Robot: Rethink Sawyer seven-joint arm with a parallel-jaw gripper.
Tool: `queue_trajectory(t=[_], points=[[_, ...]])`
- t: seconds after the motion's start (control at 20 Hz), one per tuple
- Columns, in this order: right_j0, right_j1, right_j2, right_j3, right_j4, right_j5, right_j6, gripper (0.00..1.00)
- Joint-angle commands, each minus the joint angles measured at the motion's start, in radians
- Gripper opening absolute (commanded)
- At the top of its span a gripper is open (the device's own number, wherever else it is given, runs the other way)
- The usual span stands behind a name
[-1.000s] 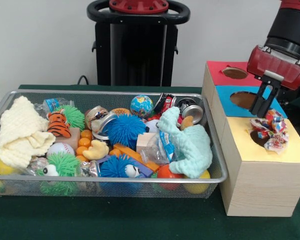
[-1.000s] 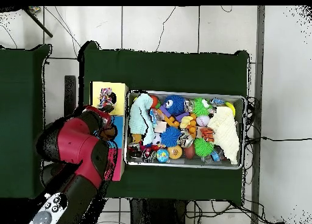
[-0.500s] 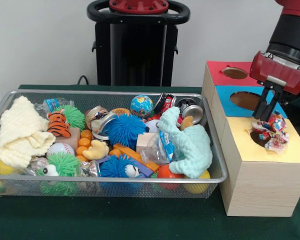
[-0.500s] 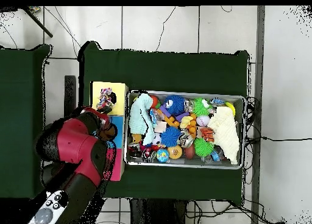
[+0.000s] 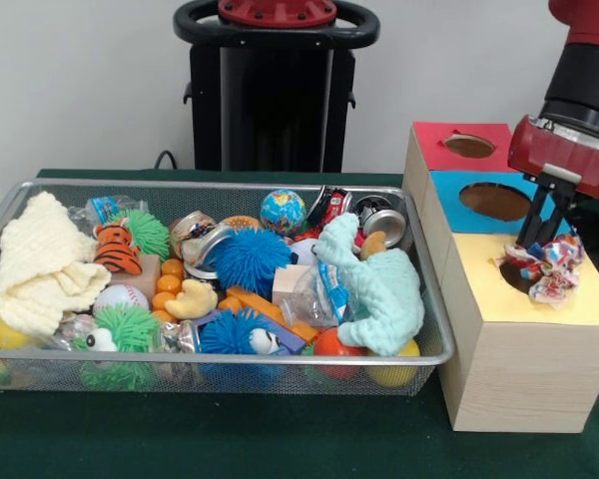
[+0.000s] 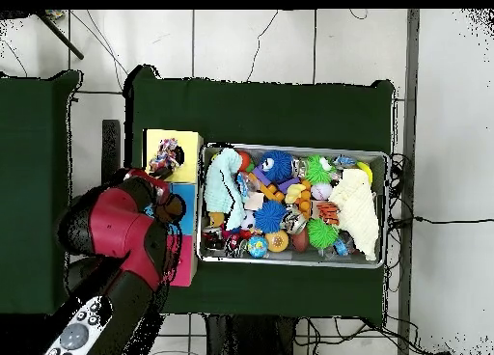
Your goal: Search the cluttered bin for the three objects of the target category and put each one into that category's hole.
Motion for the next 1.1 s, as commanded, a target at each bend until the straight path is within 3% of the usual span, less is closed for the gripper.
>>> queue_trajectory(t=[0.05,0.45,0.7,1.1], points=[[-0.044,0.024,0.204,-0.029,0.027,-0.060,0.218,0.00],[-0.046,0.022,0.202,-0.032,0.029,-0.093,0.228,0.00],[-0.026,0.039,0.131,-0.046,0.021,-0.115,0.227,0.00],[-0.037,0.023,0.078,-0.032,-0.003,-0.159,0.203,0.00]])
